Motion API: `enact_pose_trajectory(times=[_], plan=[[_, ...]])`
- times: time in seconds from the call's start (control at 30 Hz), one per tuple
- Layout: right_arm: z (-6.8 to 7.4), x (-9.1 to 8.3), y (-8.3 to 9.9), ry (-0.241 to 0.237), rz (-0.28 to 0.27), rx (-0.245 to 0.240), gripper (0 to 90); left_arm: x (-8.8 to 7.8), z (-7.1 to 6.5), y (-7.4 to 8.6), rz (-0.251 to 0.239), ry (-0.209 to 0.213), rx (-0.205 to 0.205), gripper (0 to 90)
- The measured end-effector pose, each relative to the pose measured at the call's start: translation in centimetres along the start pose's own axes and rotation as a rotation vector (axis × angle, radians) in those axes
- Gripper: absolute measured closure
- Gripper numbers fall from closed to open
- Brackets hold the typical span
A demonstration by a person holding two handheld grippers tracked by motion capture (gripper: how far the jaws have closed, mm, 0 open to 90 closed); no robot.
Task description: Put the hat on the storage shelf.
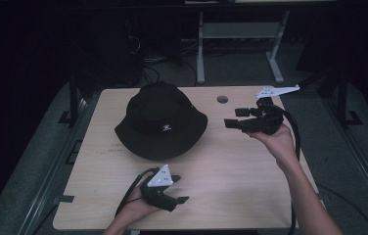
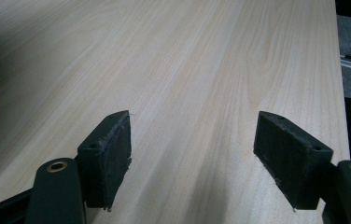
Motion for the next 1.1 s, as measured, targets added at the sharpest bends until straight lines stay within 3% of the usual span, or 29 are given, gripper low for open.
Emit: enact_pose_trajectory(times=[0.57,1.1], plan=[[-1.1,-1.6,3.3,0.021,0.013,0.034,25.3,-0.1,0.0,0.0,0.002,-0.006,-0.002,27.0],[-2.7,-3.1,8.0,0.049,0.038,0.098,25.2,-0.2,0.1,0.1,0.003,-0.012,-0.007,26.8]])
Point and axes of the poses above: each handheld gripper's, and its own axes: x roughly forward along the jaws, y roughly out of its underside, z roughly to its left, the point moved 6 cm from there along x, roughly forward along the jaws, and after that the axes turned 3 degrees about -z, right-handed, at the moved point
